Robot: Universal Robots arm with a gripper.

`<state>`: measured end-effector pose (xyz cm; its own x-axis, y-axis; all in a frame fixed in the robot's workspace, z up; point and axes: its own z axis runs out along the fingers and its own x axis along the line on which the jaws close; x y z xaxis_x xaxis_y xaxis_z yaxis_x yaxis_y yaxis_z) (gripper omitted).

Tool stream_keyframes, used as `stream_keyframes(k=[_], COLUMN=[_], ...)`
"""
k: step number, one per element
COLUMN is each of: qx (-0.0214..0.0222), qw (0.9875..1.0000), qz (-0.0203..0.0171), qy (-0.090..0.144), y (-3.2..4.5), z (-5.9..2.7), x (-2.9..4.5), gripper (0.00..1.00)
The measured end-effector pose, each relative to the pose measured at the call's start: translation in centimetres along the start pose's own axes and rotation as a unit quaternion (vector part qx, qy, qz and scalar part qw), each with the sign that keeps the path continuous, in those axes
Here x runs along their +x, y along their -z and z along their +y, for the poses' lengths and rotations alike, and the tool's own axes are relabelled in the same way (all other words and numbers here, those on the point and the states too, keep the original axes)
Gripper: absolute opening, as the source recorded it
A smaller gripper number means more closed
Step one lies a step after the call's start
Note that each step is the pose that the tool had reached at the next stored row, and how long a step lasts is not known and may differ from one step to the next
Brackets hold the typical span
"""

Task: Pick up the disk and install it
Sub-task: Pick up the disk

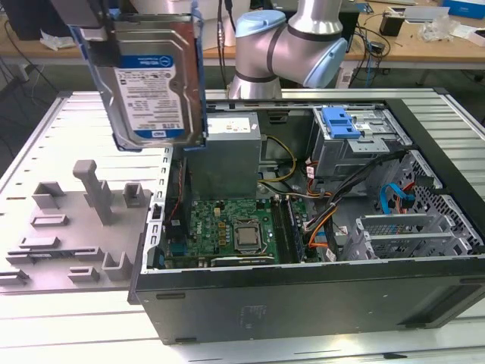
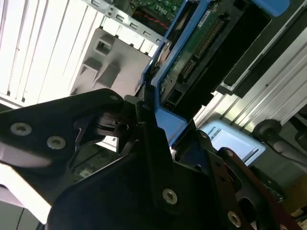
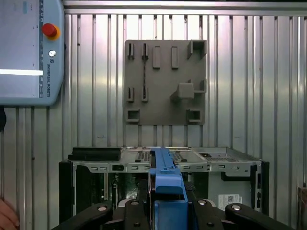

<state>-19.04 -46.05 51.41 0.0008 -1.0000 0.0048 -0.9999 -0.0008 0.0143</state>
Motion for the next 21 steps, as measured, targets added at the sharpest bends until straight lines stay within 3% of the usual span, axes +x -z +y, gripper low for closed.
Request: stream_keyframes(k=[4, 10, 12, 18, 21], qx=[0.0000, 0.0000, 0.0000, 0.0000, 0.0000], qw=[1.0000, 1.0000, 1.0000, 1.0000, 1.0000], qz=[-0.0008, -0.0016, -0.0023, -0.0043, -0.0050], qy=[0.000, 0.000, 0.000, 0.000, 0.000], y=[0.14, 0.28, 0.34, 0.40, 0.40], z=[-2.05, -4.37, -5.96, -8.16, -8.59], x=[0.97, 2.01, 2.71, 3.63, 3.86], gripper=[0.37, 0.37, 0.37, 0.37, 0.37])
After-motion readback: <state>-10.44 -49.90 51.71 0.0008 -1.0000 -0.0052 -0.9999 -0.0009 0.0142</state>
